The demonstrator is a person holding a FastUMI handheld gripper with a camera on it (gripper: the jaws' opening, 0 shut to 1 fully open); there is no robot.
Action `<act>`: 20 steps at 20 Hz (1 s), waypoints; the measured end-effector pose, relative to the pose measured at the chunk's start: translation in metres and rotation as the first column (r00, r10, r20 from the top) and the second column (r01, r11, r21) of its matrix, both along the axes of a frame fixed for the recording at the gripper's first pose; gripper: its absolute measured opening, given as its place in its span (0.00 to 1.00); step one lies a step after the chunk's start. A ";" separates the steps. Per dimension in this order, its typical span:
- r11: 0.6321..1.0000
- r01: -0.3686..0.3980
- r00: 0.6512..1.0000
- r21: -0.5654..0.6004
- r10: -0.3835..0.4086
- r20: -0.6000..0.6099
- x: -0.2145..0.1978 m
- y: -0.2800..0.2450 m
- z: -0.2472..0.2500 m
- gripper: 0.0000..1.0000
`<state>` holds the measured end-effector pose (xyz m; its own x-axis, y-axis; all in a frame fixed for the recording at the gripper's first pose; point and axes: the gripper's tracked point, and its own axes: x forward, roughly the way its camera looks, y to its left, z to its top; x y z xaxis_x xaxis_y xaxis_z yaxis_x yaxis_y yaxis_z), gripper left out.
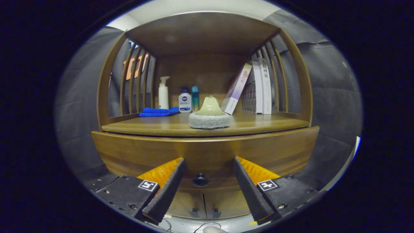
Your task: Pull open the drawer, take out the items inside it, and place them on the countertop above the cabinet.
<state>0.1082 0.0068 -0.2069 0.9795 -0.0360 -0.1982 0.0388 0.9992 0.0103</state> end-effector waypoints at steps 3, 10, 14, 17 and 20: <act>1.000 0.000 1.000 -0.005 0.000 -0.002 0.012 0.000 0.000 0.97; 1.000 0.017 1.000 -0.013 -0.017 -0.011 0.014 -0.008 0.000 0.98; 0.999 0.047 0.999 0.027 -0.048 0.016 0.002 -0.022 0.032 0.98; 0.999 0.031 0.999 0.007 -0.031 0.027 -0.015 -0.027 0.069 0.98; 1.000 0.027 0.997 -0.009 -0.026 0.073 -0.036 -0.027 0.115 0.98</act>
<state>0.0725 -0.0199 -0.0920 0.9900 -0.0635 -0.1257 0.0645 0.9979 0.0041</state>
